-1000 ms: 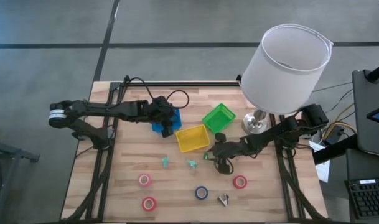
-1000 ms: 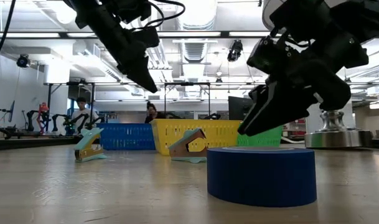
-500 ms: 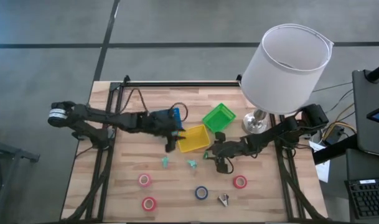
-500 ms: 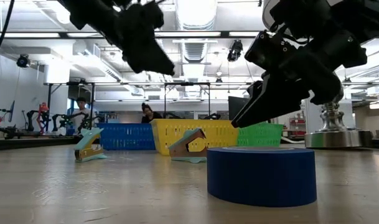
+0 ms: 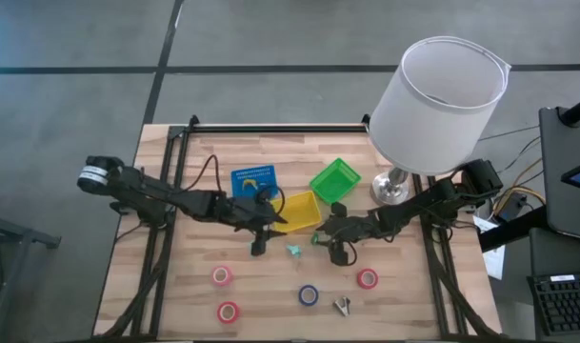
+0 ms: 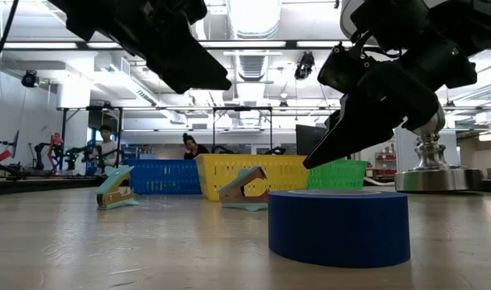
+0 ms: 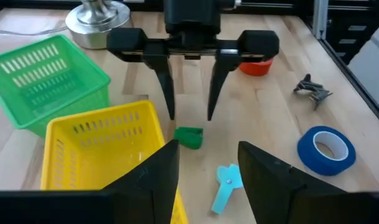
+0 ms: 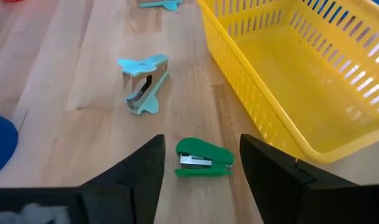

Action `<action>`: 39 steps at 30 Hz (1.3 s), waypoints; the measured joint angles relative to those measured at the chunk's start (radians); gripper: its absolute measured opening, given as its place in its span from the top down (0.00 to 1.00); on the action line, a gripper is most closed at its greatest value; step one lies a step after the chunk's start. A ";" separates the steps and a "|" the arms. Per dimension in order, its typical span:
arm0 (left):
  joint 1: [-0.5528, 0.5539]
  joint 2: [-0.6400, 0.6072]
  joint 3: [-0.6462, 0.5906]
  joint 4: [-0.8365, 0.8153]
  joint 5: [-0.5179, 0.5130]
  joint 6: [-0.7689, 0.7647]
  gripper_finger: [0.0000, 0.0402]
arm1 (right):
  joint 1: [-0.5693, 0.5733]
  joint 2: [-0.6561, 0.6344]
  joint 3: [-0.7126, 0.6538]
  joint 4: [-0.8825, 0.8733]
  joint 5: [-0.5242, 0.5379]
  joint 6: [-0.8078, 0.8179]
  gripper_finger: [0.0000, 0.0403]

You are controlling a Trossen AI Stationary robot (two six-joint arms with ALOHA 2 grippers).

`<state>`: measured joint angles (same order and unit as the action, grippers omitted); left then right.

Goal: Pick and place Stapler, Stapler remover, tape
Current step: Put the green stapler into the blue bin

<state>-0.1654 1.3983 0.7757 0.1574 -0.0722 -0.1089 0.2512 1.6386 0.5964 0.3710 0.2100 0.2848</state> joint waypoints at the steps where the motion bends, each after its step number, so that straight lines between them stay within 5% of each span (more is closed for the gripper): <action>1: 0.000 0.000 0.000 0.000 -0.001 0.000 0.58 | 0.000 0.000 0.000 0.000 0.000 -0.002 0.47; 20: -0.002 0.000 -0.010 -0.001 0.000 -0.022 0.58 | 0.007 0.201 0.072 0.014 0.055 -0.003 0.38; 39: -0.002 0.000 -0.012 -0.003 0.000 -0.057 0.58 | 0.009 0.168 0.085 -0.038 0.022 -0.003 0.59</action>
<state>-0.1669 1.3983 0.7639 0.1539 -0.0723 -0.1661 0.2601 1.8068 0.6815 0.3334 0.2322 0.2814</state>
